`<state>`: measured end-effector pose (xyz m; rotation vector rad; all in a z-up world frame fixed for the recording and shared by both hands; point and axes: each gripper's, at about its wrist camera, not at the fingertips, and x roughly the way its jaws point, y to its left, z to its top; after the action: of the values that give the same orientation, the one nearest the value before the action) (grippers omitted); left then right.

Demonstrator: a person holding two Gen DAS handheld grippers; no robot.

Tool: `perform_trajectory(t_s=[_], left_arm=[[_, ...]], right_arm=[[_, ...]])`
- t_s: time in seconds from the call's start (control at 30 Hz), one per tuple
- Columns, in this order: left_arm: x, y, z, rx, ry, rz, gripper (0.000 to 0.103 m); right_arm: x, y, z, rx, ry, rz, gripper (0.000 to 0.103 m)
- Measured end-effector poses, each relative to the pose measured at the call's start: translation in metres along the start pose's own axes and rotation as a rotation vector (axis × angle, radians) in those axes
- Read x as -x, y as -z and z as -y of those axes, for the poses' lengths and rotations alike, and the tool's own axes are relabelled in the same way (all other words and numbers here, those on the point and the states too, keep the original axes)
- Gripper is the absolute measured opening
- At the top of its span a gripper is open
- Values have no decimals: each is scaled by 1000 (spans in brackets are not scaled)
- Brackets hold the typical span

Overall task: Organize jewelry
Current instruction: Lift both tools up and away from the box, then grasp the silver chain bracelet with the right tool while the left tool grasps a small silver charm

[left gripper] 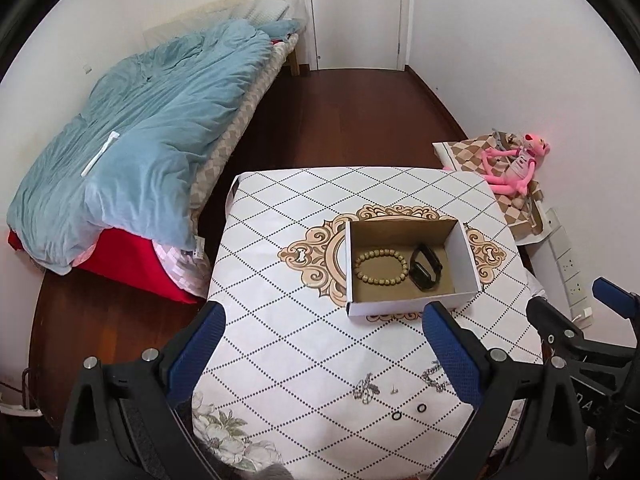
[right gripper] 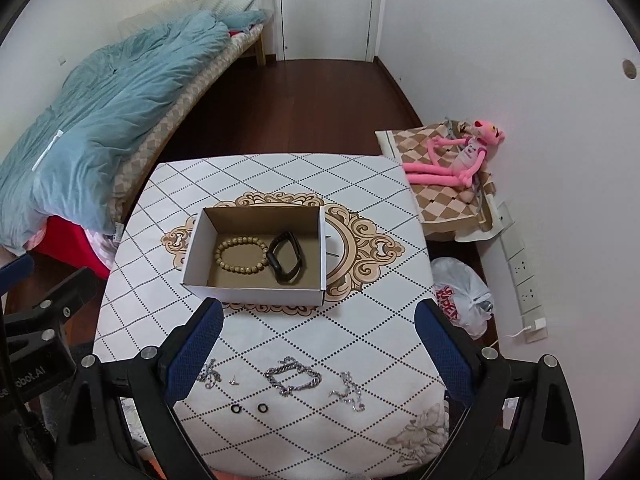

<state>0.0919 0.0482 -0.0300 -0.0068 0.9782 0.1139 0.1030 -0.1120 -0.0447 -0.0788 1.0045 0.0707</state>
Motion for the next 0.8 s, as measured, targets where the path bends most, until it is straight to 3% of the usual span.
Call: perform_trajectory(t_s=[0.27,0.5,0.8], left_arm=[[11,11,3,2,9,6,100],[-5,28,3,13,-49,-5,100],[-68,88,4,33,-83,-148,100]], right_arm=[[15,9,-2,-2,-5,15,98],[0,27,11,-50,-41,-21,98],[-80,92,52,-200,-56,-214,98]])
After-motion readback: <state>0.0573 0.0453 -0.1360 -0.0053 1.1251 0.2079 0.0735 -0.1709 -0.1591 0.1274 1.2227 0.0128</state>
